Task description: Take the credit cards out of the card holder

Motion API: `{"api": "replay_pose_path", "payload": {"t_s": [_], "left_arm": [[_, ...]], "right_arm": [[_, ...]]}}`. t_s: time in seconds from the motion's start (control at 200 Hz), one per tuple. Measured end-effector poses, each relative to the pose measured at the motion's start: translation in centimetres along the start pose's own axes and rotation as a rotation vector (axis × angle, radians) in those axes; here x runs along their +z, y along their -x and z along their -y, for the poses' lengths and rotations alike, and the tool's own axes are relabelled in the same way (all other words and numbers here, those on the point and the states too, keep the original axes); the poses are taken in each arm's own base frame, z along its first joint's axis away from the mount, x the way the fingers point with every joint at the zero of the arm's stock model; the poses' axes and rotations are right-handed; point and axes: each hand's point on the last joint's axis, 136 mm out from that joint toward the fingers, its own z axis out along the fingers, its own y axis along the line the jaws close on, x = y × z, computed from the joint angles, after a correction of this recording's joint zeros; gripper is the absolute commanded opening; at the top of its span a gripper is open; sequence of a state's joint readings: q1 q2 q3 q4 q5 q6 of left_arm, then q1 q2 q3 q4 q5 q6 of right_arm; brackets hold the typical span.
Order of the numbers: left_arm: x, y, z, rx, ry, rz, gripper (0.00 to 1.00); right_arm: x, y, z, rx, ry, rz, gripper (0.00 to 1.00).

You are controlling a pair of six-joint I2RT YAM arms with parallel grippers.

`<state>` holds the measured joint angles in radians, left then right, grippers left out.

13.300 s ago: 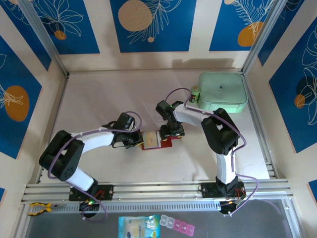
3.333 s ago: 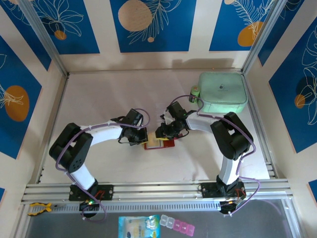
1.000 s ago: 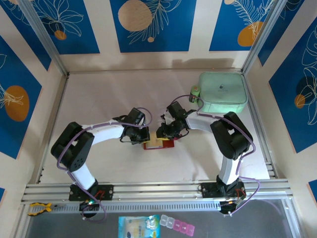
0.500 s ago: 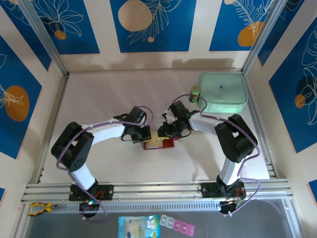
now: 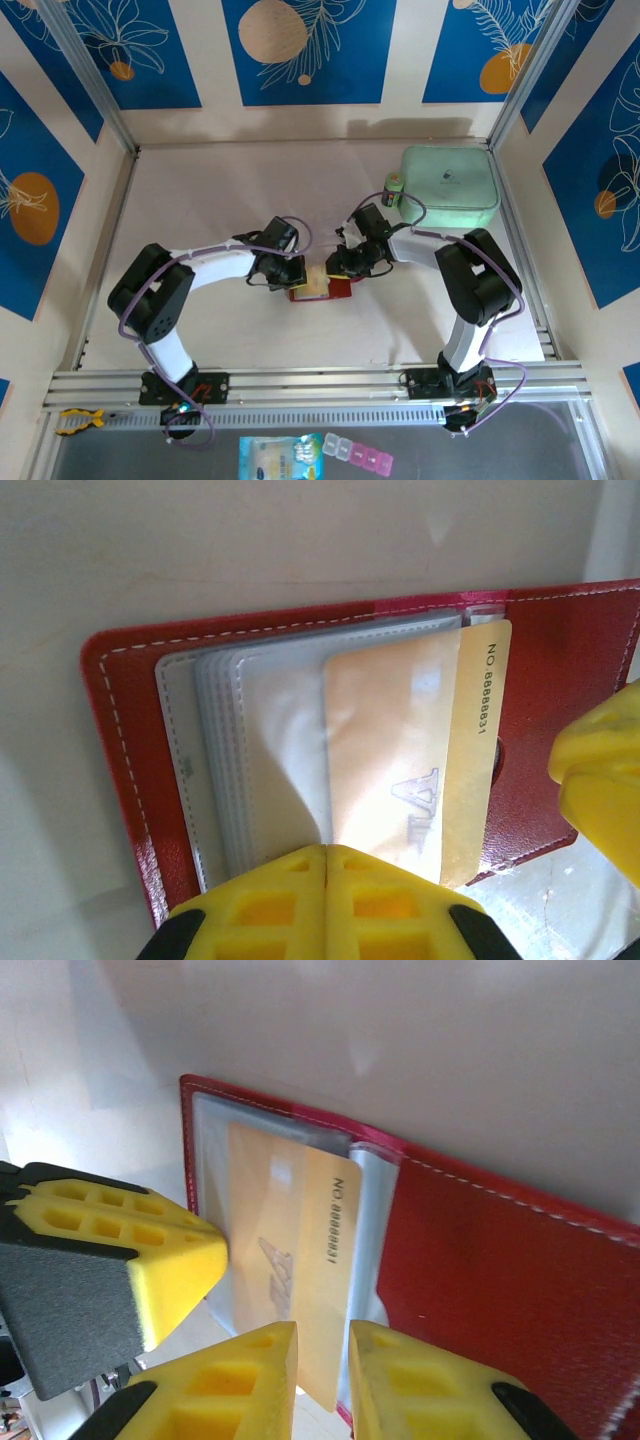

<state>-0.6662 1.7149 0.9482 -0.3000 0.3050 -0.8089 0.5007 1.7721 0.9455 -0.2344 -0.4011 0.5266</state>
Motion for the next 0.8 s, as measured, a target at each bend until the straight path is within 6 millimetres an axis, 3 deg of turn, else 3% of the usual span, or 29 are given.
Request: {"api": "replay_pose_path", "payload": {"t_s": [0.435,0.8], "left_arm": [[0.0,0.0,0.0,0.000,0.002,-0.001,0.03],[0.0,0.0,-0.1,-0.001,0.004,-0.001,0.03]], "right_arm": [[1.3,-0.8,0.7,0.046,0.080,-0.067,0.22],[1.9,-1.2,-0.3,0.034,0.142,-0.098,0.21]]}}
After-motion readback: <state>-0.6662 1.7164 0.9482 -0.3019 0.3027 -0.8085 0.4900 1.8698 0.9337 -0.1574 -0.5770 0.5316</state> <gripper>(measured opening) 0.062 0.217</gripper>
